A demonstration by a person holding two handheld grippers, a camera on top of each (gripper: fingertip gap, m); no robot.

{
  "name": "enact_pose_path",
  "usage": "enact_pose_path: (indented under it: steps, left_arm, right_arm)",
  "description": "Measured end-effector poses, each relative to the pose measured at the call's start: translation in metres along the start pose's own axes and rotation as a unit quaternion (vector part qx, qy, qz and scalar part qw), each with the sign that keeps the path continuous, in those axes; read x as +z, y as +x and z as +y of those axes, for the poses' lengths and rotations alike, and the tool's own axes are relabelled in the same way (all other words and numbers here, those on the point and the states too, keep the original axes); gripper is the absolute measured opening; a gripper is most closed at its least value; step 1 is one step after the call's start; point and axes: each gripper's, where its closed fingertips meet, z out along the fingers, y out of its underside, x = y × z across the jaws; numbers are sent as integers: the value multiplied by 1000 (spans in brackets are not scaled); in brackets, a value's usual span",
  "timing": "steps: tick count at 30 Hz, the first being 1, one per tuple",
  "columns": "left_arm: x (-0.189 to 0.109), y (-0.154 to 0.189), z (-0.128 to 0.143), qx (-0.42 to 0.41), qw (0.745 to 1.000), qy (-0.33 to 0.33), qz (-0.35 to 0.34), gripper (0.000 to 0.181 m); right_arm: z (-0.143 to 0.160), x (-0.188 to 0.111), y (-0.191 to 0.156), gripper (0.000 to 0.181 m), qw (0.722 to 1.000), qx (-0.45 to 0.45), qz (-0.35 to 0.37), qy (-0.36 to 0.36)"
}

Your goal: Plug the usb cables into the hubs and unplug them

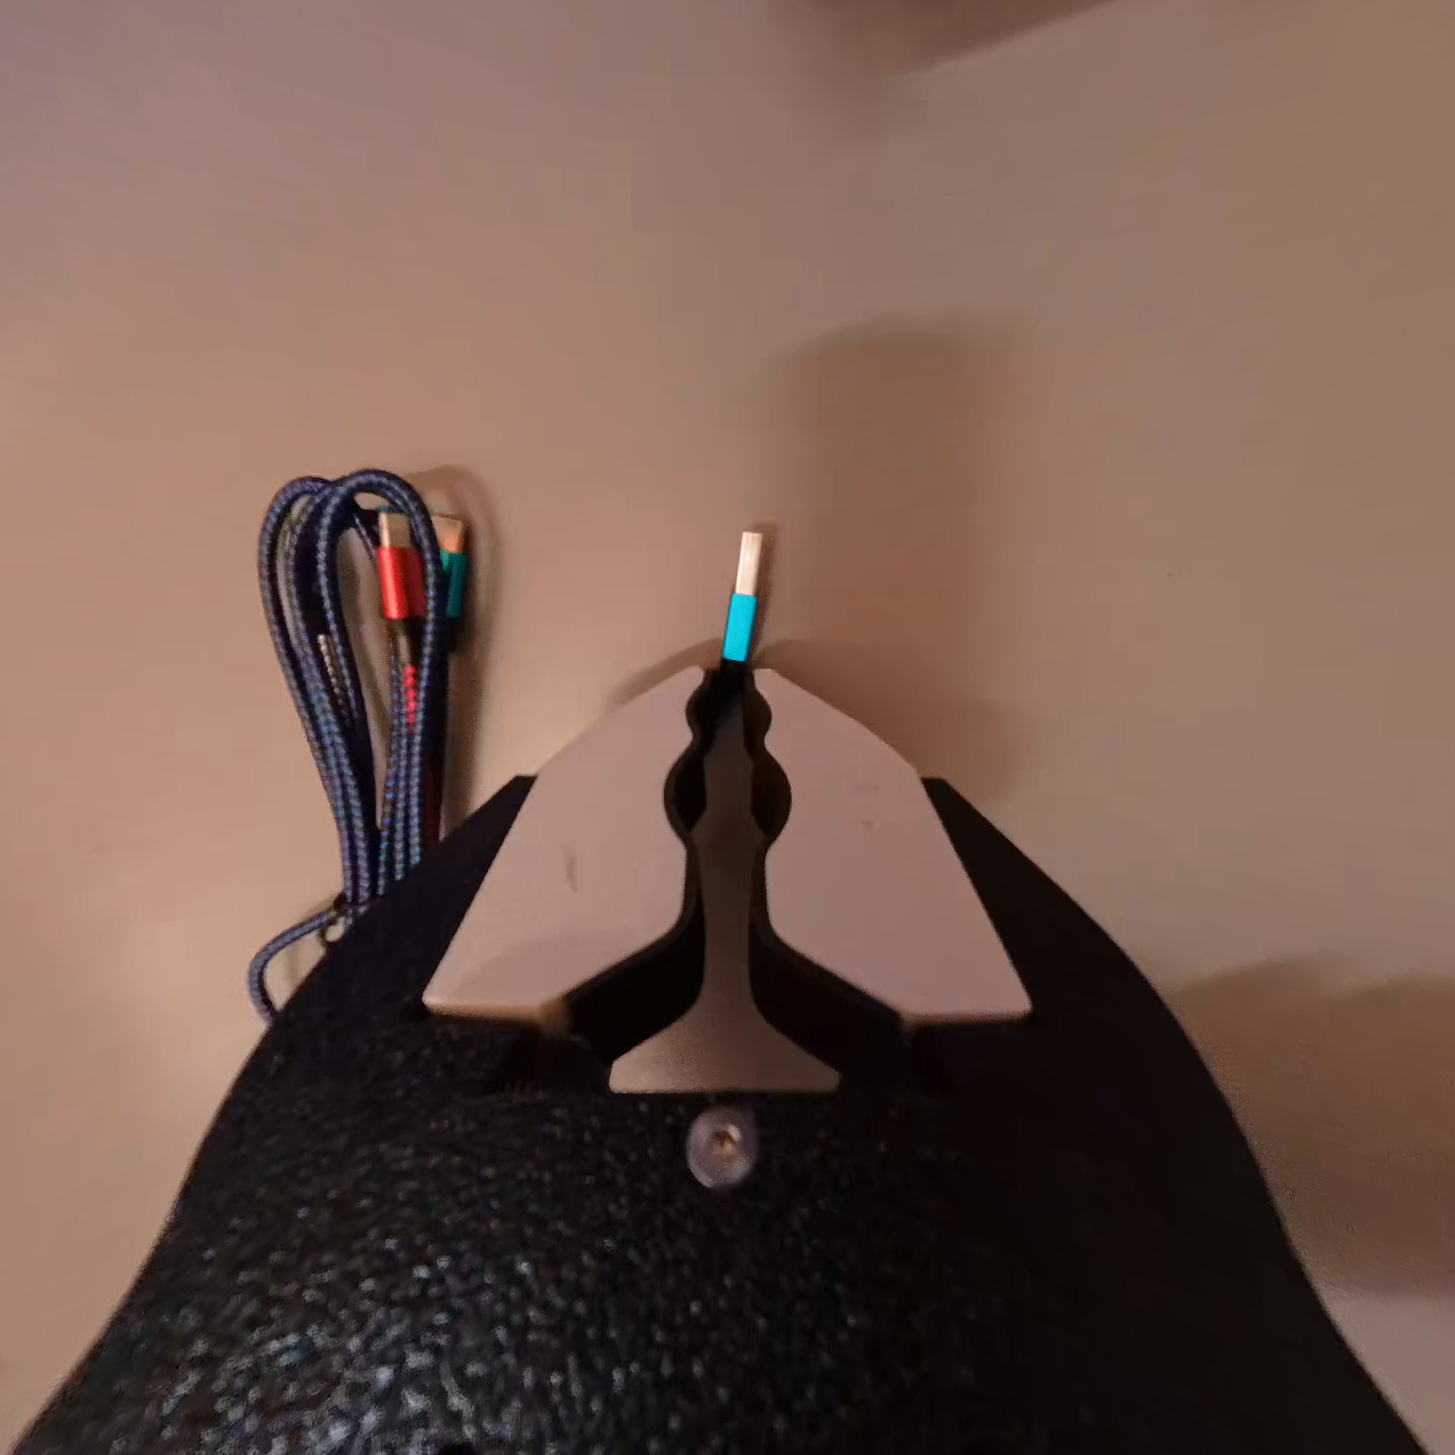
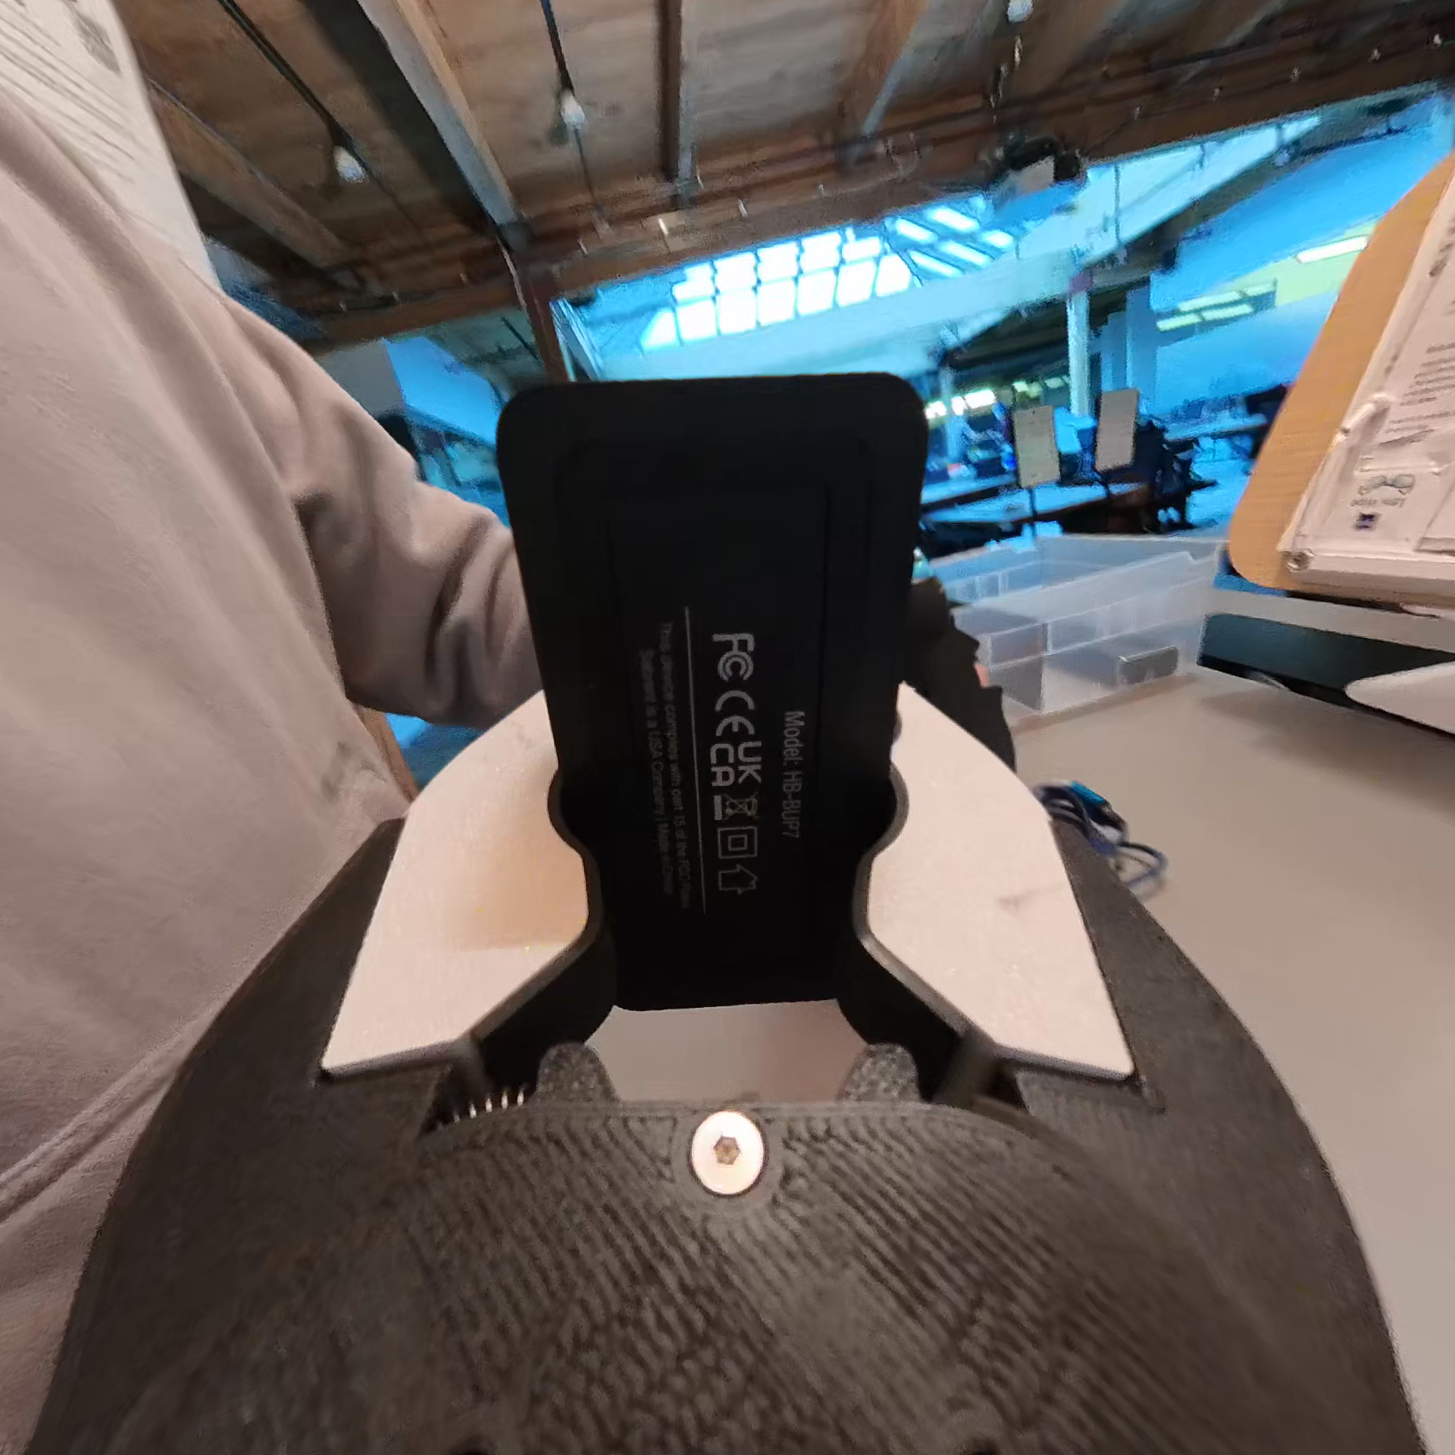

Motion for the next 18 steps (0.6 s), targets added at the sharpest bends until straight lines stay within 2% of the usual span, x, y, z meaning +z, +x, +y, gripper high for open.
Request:
enact_pose_path:
  steps: [1, 5, 9, 12, 15, 18]
  left_arm:
    - [0, 0, 0, 12, 1000, -3, -13, 5]
    - [-6, -15, -1, 45, 992, -2, -117, 5]
    - [-27, -41, -7, 36, 961, 38, -270, 5]
    - [-46, -54, -4, 31, 927, 33, -373, 5]
    - [-74, -60, -10, 29, 883, 28, -467, 5]
    - [-111, -59, -27, 66, 828, 3, -557, 5]
  right_arm:
    - [-6, -3, -4, 71, 999, 16, -17, 25]
    - [-27, -14, -8, 71, 992, 52, -47, 101]
    - [-40, -21, -8, 71, 985, 68, -64, 143]
    - [-47, -25, -6, 71, 981, 77, -69, 163]
    - [-41, -23, 1, 71, 988, 63, -42, 137]
    - [-36, -19, 13, 71, 991, 59, -1, 119]
